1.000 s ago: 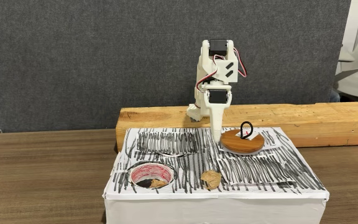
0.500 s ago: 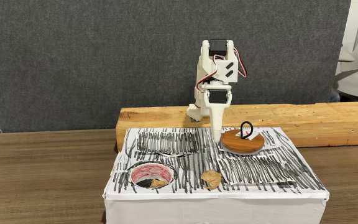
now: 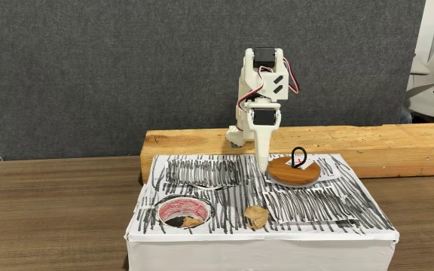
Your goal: Pick the brown debris from the hole.
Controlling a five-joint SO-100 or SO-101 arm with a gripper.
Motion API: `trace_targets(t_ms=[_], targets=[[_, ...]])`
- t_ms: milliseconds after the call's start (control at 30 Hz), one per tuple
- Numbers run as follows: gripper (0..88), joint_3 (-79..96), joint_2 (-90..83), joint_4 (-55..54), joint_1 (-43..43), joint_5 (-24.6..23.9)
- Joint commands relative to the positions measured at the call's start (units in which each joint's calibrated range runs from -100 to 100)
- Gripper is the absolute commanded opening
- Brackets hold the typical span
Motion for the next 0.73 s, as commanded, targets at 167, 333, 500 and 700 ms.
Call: trace_targets(t_ms=[167,333,500,700], targets=[[24.0,-0.2,-2.9,-0.1,0.4,-0.2],[24.1,-0.2,-2.4,-0.1,0.4,0.0],[24.2,-0.2,-2.3,-0.1,0.4,0.2],[24.3,-0.2,-2.3,-0.1,0.4,0.0]])
